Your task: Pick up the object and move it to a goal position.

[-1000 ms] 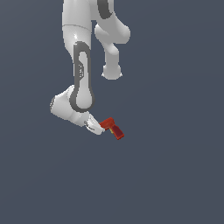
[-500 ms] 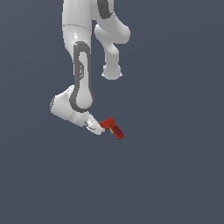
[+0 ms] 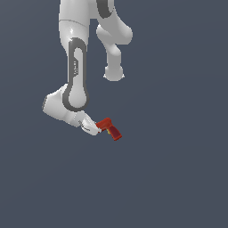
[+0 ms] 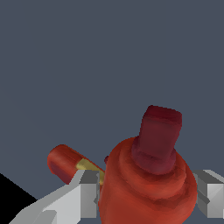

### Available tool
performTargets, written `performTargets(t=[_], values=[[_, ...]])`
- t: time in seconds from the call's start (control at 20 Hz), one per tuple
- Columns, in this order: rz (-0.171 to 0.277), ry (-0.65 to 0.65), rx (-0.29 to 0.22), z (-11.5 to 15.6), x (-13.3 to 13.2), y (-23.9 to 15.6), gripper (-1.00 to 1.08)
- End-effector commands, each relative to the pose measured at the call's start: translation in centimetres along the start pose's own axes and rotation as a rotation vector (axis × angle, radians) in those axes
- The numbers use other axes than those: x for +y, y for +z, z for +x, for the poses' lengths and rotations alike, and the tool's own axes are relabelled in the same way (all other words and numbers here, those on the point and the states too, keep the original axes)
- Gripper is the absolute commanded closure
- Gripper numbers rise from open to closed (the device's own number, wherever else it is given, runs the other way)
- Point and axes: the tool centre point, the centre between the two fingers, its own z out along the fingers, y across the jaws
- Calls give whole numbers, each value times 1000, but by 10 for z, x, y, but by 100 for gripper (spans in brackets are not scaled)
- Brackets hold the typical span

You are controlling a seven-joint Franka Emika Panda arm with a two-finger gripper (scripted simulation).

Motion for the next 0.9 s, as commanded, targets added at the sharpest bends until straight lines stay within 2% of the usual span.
performTargets(t=[0.0,0.55,0.85], values=[[1,-1,3,3,2,-20,108],[-3,0,0,22,16,-122,108],[-2,-1,-2,30,19,-157,108]])
